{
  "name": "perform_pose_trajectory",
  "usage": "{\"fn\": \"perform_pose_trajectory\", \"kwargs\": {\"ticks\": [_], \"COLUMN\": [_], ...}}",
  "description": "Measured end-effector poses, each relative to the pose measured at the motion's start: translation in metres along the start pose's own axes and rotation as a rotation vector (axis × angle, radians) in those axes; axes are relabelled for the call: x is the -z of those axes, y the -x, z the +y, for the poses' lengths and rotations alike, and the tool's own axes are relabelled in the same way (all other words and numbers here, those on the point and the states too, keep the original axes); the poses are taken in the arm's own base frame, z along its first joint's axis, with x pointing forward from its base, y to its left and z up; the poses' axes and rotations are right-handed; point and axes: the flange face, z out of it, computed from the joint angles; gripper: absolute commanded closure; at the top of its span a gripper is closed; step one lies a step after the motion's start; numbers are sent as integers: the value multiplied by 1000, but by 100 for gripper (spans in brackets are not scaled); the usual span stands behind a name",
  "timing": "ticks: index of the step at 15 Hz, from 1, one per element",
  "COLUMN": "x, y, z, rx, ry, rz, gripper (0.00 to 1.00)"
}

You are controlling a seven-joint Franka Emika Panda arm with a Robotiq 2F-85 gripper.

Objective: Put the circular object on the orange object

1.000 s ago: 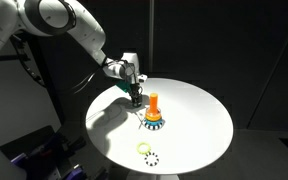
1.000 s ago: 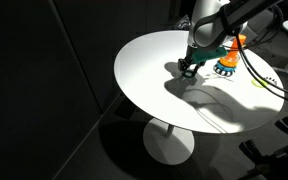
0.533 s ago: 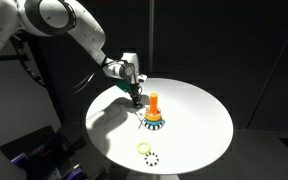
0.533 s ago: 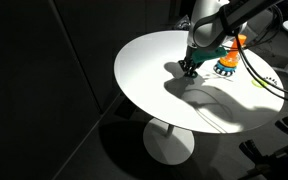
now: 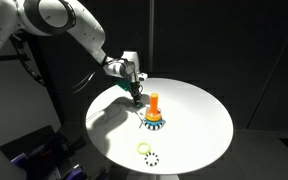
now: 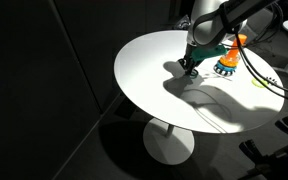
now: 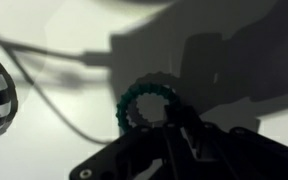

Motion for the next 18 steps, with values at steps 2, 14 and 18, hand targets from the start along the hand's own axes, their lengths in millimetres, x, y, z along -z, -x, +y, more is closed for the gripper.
{"fn": "perform_pose_trajectory", "kwargs": {"ticks": [2, 14, 18], "x": [9, 93, 117], "y": [-5, -30, -34], "z": [0, 19, 33], "rx": [-3, -21, -29], "ry": [-1, 33, 52], "rz": [7, 23, 25], "gripper": [94, 94, 94]}}
